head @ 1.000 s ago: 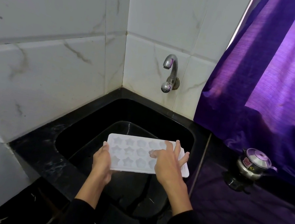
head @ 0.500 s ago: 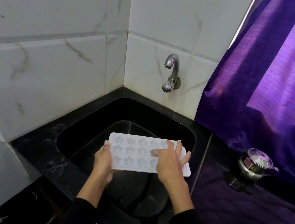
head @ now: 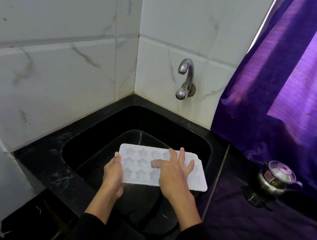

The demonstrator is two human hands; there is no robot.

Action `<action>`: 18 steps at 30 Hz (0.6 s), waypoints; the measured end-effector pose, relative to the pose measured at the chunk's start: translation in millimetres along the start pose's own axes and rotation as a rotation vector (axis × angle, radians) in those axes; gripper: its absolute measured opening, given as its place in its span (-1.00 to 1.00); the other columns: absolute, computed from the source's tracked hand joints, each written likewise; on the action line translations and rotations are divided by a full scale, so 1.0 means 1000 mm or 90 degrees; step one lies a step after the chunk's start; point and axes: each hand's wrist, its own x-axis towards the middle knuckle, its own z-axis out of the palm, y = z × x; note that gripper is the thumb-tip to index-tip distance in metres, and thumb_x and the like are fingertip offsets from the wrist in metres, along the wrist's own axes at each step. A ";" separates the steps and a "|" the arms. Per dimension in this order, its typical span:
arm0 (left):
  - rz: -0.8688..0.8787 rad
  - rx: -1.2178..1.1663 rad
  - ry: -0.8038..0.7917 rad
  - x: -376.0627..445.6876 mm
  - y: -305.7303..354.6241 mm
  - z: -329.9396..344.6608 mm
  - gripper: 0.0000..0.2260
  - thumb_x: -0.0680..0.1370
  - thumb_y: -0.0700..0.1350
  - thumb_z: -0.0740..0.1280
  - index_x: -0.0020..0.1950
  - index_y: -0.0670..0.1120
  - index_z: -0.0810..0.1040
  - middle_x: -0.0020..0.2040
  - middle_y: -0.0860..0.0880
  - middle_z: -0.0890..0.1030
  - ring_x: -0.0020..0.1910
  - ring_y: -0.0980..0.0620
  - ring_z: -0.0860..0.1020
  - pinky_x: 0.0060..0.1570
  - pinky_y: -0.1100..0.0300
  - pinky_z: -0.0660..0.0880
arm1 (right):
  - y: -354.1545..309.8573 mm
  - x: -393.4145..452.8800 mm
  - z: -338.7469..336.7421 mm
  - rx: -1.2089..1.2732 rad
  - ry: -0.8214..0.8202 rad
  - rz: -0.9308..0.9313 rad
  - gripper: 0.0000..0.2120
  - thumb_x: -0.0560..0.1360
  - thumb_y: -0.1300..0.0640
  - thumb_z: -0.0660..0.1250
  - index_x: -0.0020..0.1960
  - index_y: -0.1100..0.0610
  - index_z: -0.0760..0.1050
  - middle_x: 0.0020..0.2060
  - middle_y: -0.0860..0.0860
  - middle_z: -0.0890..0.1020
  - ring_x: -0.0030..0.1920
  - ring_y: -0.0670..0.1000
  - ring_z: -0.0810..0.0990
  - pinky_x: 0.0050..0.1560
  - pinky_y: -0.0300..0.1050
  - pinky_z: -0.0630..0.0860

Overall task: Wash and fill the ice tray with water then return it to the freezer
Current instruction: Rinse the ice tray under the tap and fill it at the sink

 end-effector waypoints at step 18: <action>0.007 -0.011 -0.005 0.000 0.001 -0.002 -0.68 0.66 0.08 0.03 0.16 -0.08 0.47 0.06 -0.14 0.62 0.00 -0.14 0.61 0.01 -0.08 0.56 | -0.004 0.002 0.002 -0.002 0.000 -0.005 -0.41 0.42 0.53 0.21 0.25 -0.03 0.51 0.56 0.13 -0.01 0.53 0.24 -0.35 0.45 0.34 -0.33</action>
